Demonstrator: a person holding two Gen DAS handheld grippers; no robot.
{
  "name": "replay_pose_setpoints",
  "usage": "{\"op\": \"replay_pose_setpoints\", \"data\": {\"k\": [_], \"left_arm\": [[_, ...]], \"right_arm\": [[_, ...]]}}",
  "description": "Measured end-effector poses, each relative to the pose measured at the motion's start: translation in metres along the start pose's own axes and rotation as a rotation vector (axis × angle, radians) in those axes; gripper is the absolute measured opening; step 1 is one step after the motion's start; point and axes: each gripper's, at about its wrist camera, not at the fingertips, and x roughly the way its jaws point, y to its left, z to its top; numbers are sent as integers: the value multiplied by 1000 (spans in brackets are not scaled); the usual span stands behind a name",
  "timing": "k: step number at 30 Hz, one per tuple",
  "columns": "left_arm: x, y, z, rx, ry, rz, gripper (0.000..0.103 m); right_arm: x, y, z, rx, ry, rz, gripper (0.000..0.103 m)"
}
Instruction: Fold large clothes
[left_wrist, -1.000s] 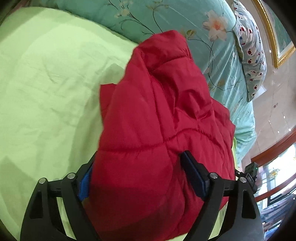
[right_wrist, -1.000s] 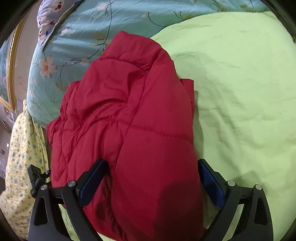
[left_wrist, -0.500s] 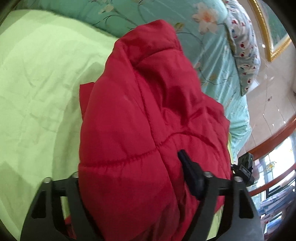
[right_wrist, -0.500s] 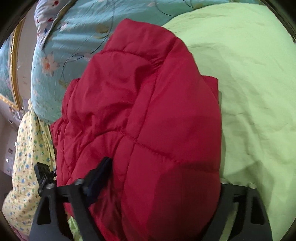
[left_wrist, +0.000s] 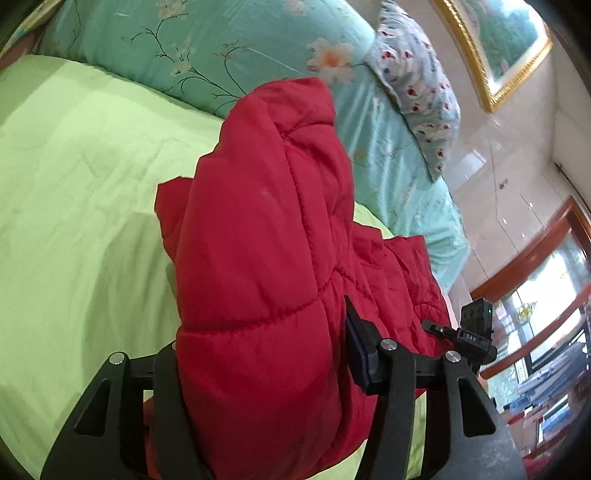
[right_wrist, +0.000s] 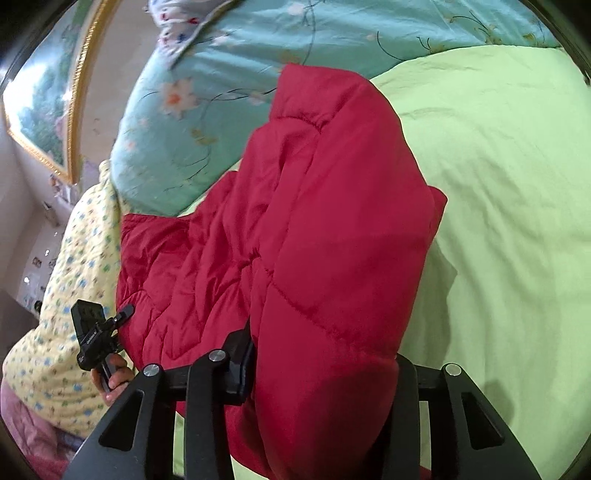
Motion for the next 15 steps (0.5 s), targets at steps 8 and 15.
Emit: {"op": "replay_pose_setpoints", "data": {"k": [8, 15], "left_arm": [[-33, -3, -45, 21, 34, 6, 54], [-19, 13, -48, 25, 63, 73, 55]], "right_arm": [[-21, -12, -42, 7, 30, 28, 41], [-12, -26, -44, 34, 6, -44, 49]]}}
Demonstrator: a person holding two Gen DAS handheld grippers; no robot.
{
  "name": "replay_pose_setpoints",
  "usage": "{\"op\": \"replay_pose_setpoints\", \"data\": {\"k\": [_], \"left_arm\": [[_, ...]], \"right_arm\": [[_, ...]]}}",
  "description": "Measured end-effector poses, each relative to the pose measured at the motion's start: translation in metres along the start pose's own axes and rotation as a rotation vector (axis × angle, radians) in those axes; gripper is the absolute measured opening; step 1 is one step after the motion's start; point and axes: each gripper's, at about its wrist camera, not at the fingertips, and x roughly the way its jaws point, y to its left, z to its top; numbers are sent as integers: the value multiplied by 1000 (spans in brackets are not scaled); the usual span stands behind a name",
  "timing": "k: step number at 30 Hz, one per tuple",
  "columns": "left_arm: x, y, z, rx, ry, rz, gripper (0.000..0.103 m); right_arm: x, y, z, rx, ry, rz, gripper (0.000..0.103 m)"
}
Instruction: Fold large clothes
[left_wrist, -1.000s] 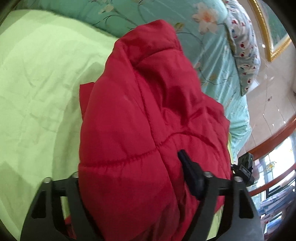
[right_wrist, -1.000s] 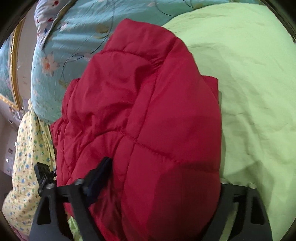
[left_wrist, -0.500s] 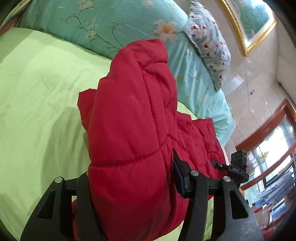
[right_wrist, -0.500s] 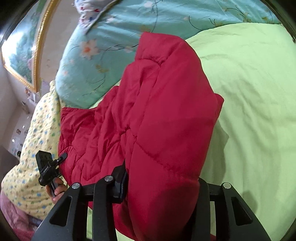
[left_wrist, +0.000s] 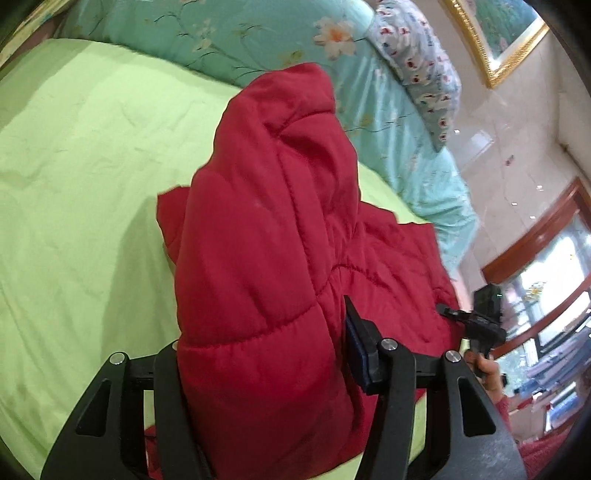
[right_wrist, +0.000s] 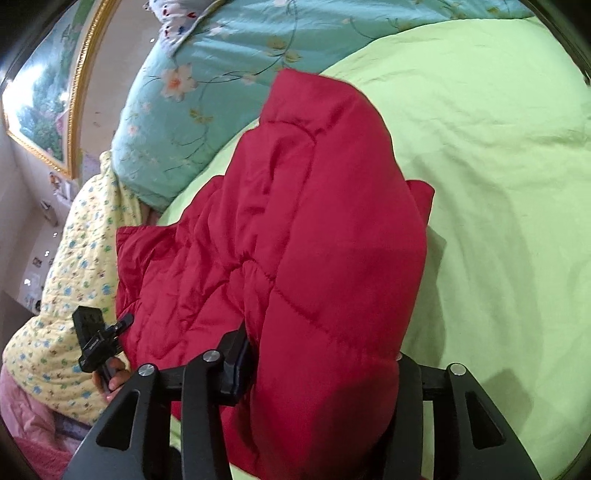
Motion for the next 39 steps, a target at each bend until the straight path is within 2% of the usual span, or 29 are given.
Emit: {"op": "replay_pose_setpoints", "data": {"k": [5, 11, 15, 17, 22, 25, 32, 39], "left_arm": [[22, 5, 3, 24, -2, 94, 56], [35, 5, 6, 48, -4, 159, 64], [35, 1, 7, 59, -14, 215, 70], [32, 0, 6, 58, -24, 252, 79], [21, -5, 5, 59, -42, 288, 81], [16, -9, 7, 62, -60, 324, 83], [5, -10, 7, 51, -86, 342, 83], [-6, -25, 6, 77, -104, 335, 83]], "right_arm": [[6, -3, 0, 3, -18, -46, 56], [8, -15, -3, 43, -41, -79, 66], [4, -18, -8, 35, -58, -135, 74], [4, -13, -7, 21, -60, -161, 75], [2, -7, -9, -5, -67, -218, 82], [1, -7, -10, -5, -70, -222, 83], [1, -4, -7, -1, -76, -237, 86], [-18, 14, -9, -49, -129, -330, 87]]}}
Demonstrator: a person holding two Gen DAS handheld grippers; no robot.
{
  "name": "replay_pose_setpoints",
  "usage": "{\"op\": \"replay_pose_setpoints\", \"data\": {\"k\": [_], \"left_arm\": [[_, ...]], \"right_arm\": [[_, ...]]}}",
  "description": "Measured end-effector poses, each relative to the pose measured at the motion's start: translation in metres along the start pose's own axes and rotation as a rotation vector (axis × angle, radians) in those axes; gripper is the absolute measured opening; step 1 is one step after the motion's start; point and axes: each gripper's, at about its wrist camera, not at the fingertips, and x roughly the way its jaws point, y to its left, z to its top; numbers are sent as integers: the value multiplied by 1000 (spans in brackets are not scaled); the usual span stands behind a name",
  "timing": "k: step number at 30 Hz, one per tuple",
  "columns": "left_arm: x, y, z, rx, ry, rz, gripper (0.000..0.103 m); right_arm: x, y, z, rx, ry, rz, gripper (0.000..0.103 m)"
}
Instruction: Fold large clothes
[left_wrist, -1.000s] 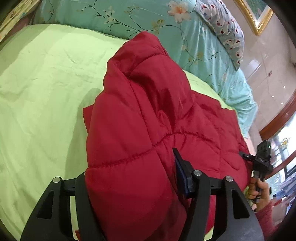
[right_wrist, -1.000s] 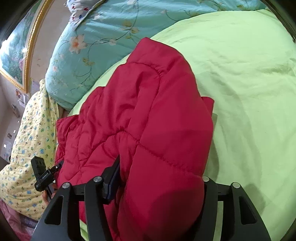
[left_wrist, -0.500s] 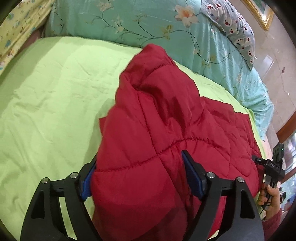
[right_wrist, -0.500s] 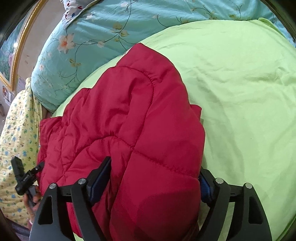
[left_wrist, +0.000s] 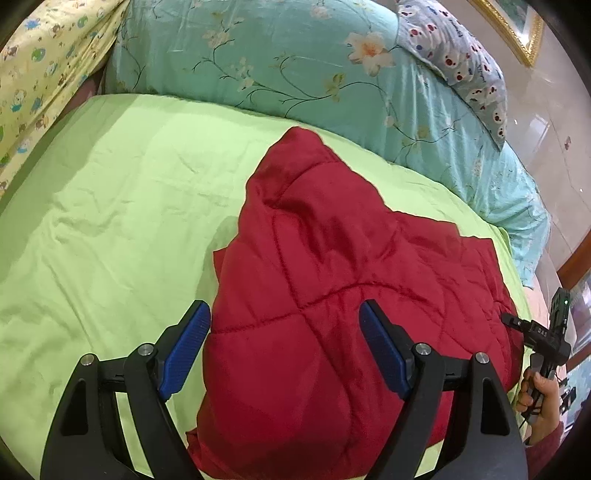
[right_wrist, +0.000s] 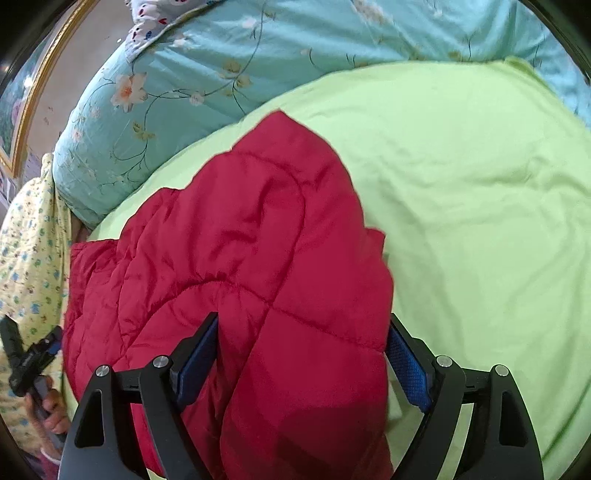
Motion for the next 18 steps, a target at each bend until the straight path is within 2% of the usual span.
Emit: {"op": "replay_pose_setpoints", "data": {"k": [5, 13, 18], "left_arm": [[-6, -15, -3, 43, -9, 12, 83], [-10, -43, -19, 109, 1, 5, 83], [-12, -65, -29, 140, 22, -66, 83]], "right_arm": [[-16, 8, 2, -27, -41, -39, 87], [-38, 22, 0, -54, -92, -35, 87], [-41, 41, -7, -96, -87, -4, 87]]}}
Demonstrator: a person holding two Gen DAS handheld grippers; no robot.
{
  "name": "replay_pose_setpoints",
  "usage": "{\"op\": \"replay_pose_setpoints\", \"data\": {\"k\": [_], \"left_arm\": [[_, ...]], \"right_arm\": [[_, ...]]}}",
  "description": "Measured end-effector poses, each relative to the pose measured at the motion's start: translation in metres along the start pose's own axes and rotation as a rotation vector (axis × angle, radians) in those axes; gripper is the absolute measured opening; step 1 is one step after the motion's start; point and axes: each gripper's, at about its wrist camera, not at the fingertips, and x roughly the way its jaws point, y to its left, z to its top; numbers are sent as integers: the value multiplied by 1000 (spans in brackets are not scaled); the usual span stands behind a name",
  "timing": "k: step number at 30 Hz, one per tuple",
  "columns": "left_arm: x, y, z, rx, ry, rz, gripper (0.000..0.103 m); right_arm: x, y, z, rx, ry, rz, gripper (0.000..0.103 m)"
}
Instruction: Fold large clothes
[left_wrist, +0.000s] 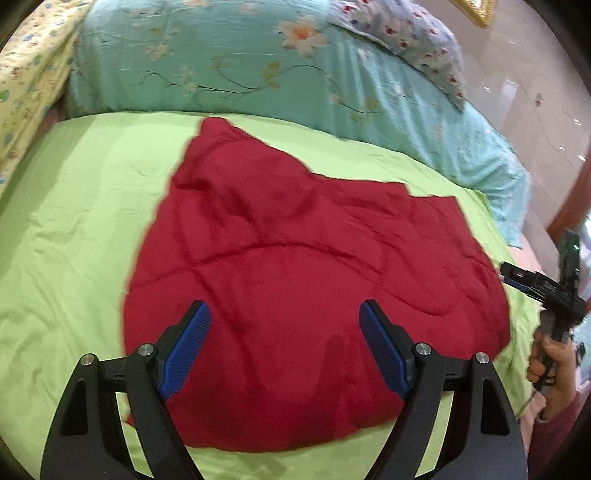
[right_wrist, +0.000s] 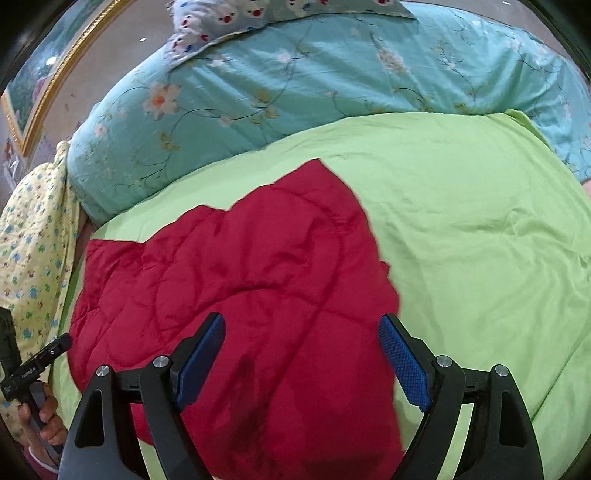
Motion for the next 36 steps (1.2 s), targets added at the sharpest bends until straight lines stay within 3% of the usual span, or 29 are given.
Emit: {"op": "replay_pose_setpoints", "data": {"k": [8, 15, 23, 36], "left_arm": [[3, -30, -13, 71, 30, -46, 83], [14, -25, -16, 81, 39, -1, 83], [41, -27, -14, 140, 24, 114, 83], [60, -23, 1, 132, 9, 146, 84]], "right_arm": [[8, 42, -14, -126, 48, 36, 86], [20, 55, -22, -166, 81, 17, 86], [28, 68, -24, -216, 88, -5, 86], [61, 70, -12, -231, 89, -79, 86]]}}
